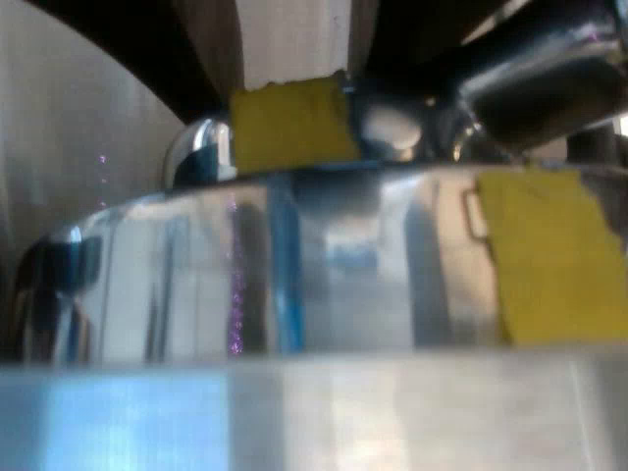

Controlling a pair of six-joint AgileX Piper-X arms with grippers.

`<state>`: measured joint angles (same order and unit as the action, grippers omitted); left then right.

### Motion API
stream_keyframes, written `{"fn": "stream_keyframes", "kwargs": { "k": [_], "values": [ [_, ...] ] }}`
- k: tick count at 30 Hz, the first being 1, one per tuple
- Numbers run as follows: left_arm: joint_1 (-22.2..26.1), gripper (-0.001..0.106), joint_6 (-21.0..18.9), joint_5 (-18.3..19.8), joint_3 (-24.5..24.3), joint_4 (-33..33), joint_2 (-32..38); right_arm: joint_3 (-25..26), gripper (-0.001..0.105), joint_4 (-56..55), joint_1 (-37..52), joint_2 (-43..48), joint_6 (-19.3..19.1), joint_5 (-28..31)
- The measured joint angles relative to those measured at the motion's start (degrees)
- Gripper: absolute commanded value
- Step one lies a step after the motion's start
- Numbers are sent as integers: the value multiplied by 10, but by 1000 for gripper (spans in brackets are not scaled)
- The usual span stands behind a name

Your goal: Put the handle in the coffee machine

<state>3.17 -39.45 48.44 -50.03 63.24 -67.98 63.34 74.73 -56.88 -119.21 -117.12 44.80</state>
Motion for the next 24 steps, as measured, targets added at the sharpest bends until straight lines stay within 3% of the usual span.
{"fn": "stream_keyframes", "kwargs": {
  "k": [17,24],
  "values": [
    [-11,0,-26,-2,4,-2,2,0,30,1,0,0,1,2],
    [-12,0,-28,14,12,-2,4,1,30,-14,-16,1,1,61]
  ]
}}
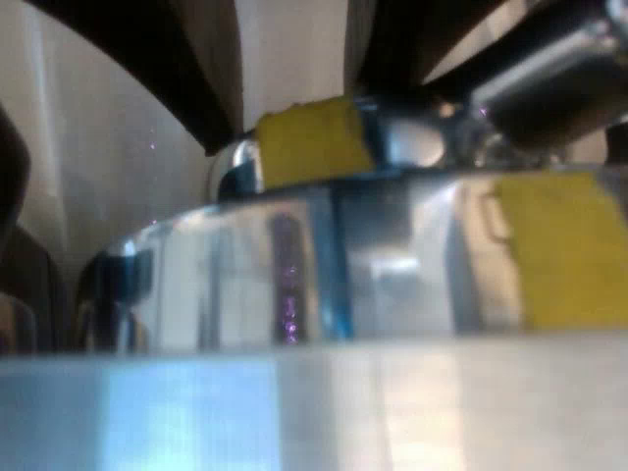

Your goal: Put the handle in the coffee machine

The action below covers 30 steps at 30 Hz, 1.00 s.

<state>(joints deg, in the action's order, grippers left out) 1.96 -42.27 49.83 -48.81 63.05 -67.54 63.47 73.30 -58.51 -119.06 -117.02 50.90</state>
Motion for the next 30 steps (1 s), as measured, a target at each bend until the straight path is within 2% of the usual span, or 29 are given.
{"fn": "stream_keyframes", "kwargs": {
  "k": [5,13,16,17,20,21,22,28,30],
  "values": [
    [0,0,-2,4,8,3,6,2,30,-44,-13,6,15,19],
    [0,0,-2,4,9,9,11,4,30,-82,-30,9,31,11],
    [0,0,-2,4,9,11,12,-5,30,-94,-35,16,41,8],
    [0,0,-2,4,9,12,12,-26,30,-107,-42,25,60,9],
    [0,0,-6,8,11,16,13,-29,30,-109,-42,25,60,8],
    [0,0,-6,8,11,16,13,-39,30,-115,-44,29,68,7],
    [0,0,-8,8,11,17,13,-132,30,-134,-58,80,100,8],
    [0,0,-23,9,11,17,13,-206,30,-179,-74,153,119,-13],
    [-2,0,-51,9,17,8,21,-228,30,-210,-82,182,129,-28]
  ]
}}
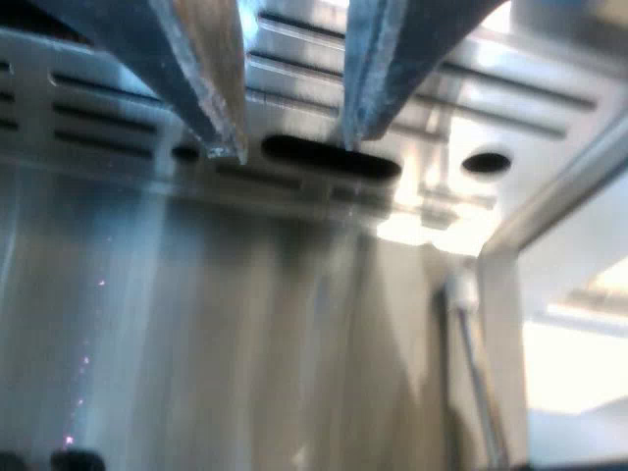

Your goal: Put the handle in the coffee machine

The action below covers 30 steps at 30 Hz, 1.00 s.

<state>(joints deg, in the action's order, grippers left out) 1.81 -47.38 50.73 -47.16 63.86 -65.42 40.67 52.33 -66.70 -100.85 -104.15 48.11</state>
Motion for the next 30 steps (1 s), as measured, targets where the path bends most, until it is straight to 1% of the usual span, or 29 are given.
{"fn": "stream_keyframes", "kwargs": {
  "k": [1,2,3,7,9,10,11,12,13,14,15,16,17,18,19,20,21,24,26,28,30],
  "values": [
    [0,0,0,0,0,0,0,-2,30,-4,-3,6,1,-1],
    [0,0,-16,-5,4,-8,7,-15,30,-26,-10,27,3,-5],
    [-1,0,-21,-9,5,-10,11,-24,30,-45,-17,46,5,-7],
    [-4,0,-46,-15,8,-20,19,-35,30,-83,-34,93,5,-7],
    [-12,0,-81,-24,10,-38,28,-37,30,-145,-46,140,32,-29],
    [-20,0,-94,-32,10,-43,29,-36,30,-162,-49,153,43,-34],
    [-37,0,-115,-50,10,-55,30,-36,30,-196,-53,176,61,-45],
    [-46,0,-127,-57,10,-62,31,-36,30,-214,-55,183,67,-49],
    [-60,0,-150,-78,10,-78,31,-36,30,-240,-57,199,79,-53],
    [-75,0,-177,-100,10,-88,31,-36,30,-253,-58,205,83,-54],
    [-80,0,-182,-103,10,-92,32,-36,30,-267,-58,208,86,-56],
    [-94,0,-214,-126,10,-104,32,-36,30,-312,-62,228,102,-62],
    [-100,0,-224,-133,10,-107,32,-36,30,-330,-62,239,104,-66],
    [-108,0,-241,-141,10,-112,32,-37,30,-368,-62,257,110,-84],
    [-111,0,-248,-144,10,-112,32,-37,30,-397,-62,281,113,-107],
    [-112,0,-251,-145,10,-112,32,-37,30,-401,-63,284,113,-107],
    [-112,0,-256,-147,10,-112,32,-38,30,-426,-68,306,112,-116],
    [-115,0,-301,-156,11,-112,37,-39,30,-458,-68,351,114,-129],
    [-115,0,-324,-159,11,-112,47,-39,30,-472,-68,373,114,-130],
    [-117,0,-356,-167,11,-112,66,-39,30,-485,-68,391,115,-130],
    [-121,0,-372,-182,11,-112,81,-39,30,-485,-68,402,115,-130]
  ]
}}
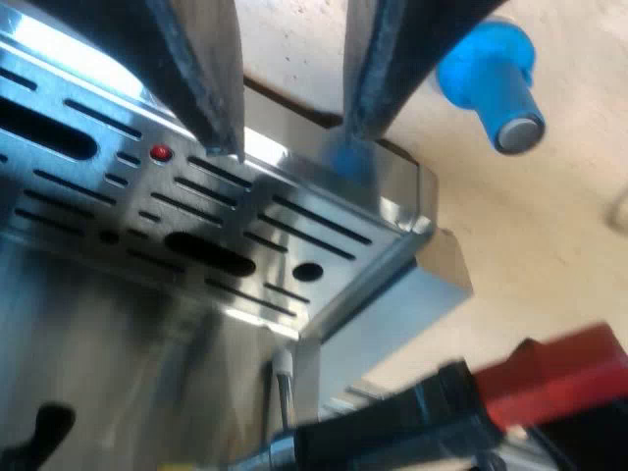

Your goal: Put the handle in the coffee machine

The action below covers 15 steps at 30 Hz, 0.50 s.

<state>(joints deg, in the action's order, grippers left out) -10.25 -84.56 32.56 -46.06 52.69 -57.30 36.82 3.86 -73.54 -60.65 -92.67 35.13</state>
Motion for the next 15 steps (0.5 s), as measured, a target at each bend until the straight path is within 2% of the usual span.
{"fn": "stream_keyframes", "kwargs": {
  "k": [3,7,15],
  "values": [
    [-13,0,-14,-23,3,-1,15,0,30,-2,0,12,0,0],
    [-27,0,-49,-31,15,-10,22,0,30,-2,0,25,1,0],
    [-30,0,-79,-27,37,-13,22,0,30,-2,-27,53,1,-4]
  ]
}}
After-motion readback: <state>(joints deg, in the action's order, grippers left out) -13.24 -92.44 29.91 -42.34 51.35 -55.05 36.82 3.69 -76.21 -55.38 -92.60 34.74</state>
